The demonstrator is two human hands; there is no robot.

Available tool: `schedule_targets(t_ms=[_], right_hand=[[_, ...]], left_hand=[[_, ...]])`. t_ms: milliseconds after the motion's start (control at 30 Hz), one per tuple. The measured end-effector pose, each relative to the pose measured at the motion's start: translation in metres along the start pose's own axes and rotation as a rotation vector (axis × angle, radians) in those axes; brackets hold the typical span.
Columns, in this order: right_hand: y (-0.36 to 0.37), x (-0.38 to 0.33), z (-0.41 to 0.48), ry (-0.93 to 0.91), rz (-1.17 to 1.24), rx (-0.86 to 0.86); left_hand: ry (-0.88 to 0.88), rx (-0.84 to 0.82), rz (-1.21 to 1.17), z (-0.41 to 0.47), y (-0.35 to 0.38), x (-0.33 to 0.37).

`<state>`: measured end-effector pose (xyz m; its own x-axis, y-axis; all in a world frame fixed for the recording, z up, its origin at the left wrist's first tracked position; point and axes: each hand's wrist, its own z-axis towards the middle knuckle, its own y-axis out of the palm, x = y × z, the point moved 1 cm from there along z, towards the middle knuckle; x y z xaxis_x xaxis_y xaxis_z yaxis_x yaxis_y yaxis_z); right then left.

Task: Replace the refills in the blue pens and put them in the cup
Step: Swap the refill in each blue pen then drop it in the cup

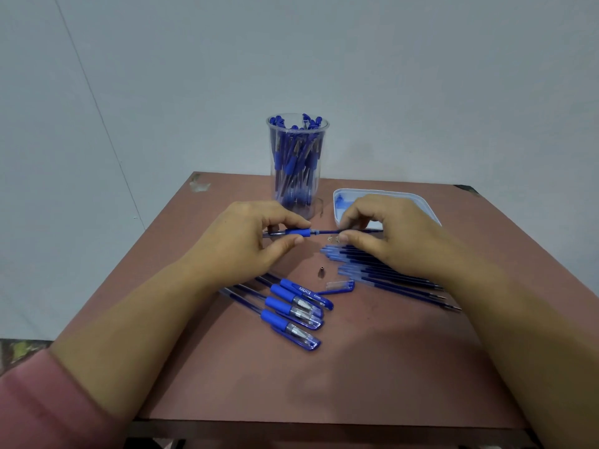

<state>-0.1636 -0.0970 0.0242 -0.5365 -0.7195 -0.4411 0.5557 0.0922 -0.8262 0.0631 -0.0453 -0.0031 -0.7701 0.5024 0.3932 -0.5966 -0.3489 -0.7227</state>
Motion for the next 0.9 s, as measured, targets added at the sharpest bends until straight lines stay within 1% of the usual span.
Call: schedule_targets(t_ms=[133, 333, 467, 633, 833, 900], right_hand=[[0.006, -0.005, 0.001, -0.032, 0.010, -0.029], [-0.002, 0.005, -0.003, 0.032, -0.005, 0.003], [0.008, -0.005, 0.000, -0.021, 0.031, -0.025], [0.006, 0.000, -0.001, 0.001, 0.055, 0.040], [0.011, -0.006, -0.002, -0.001, 0.099, -0.038], [0.009, -0.004, -0.003, 0.029, 0.109, -0.029]], left_hand=[[-0.002, -0.018, -0.004, 0.000, 0.000, 0.002], [-0.015, -0.008, -0.005, 0.000, 0.000, 0.000], [-0.006, -0.013, -0.005, 0.000, 0.001, 0.001], [0.000, 0.011, -0.022, 0.000, 0.000, 0.001], [0.023, 0.009, -0.009, 0.000, -0.001, 0.000], [0.025, 0.021, -0.012, 0.000, -0.001, -0.001]])
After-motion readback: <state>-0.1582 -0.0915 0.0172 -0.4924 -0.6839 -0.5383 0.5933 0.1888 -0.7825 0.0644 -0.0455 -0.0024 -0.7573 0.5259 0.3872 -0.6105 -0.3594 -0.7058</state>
